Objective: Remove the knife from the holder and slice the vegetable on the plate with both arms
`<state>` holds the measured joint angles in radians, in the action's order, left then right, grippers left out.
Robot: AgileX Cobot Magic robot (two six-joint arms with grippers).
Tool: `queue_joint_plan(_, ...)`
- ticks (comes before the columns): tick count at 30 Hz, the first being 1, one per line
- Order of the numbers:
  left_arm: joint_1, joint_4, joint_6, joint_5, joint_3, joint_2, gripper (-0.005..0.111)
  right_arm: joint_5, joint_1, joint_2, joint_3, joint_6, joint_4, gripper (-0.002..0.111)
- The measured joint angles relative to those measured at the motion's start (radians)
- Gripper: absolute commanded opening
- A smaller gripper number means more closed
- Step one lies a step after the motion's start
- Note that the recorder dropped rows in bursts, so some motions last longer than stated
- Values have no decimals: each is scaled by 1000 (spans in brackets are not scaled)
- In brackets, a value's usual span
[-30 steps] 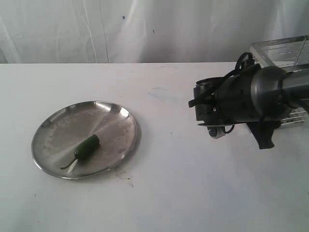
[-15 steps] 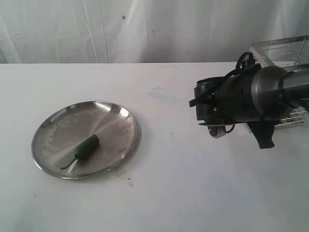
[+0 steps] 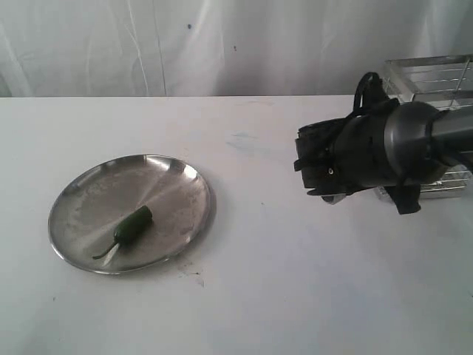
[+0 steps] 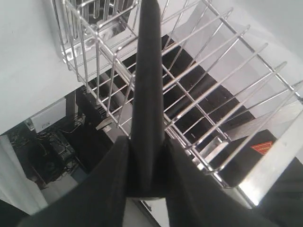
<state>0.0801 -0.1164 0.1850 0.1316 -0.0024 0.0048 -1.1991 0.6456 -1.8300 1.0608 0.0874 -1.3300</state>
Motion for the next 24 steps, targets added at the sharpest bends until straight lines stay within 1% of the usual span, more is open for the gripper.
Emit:
queue_joint_plan(4, 0, 0, 0, 0, 0, 0, 0, 14, 0, 23, -4, -20, -2, 7)
queue_joint_plan(7, 0, 0, 0, 0, 0, 0, 0, 14, 0, 69, -4, -43, 35, 4)
queue_joint_plan(8, 0, 0, 0, 0, 0, 0, 0, 14, 0, 85, -4, -100, 52, 2)
queue_joint_plan(9, 0, 0, 0, 0, 0, 0, 0, 17, 0, 105, -4, -115, 77, 1)
queue_joint_plan(11, 0, 0, 0, 0, 0, 0, 0, 12, 0, 138, -4, -71, 140, 0)
queue_joint_plan(13, 0, 0, 0, 0, 0, 0, 0, 63, -2, 159, -4, -66, 229, 0)
queue_joint_plan(15, 0, 0, 0, 0, 0, 0, 0, 90, -3, 167, -4, -8, 337, 0)
queue_joint_plan(16, 0, 0, 0, 0, 0, 0, 0, 110, -3, 172, -4, -27, 361, 0)
queue_joint_plan(20, 0, 0, 0, 0, 0, 0, 0, 128, -5, 187, -4, -30, 374, 0)
queue_joint_plan(24, 0, 0, 0, 0, 0, 0, 0, 174, -5, 210, -4, -81, 394, 0)
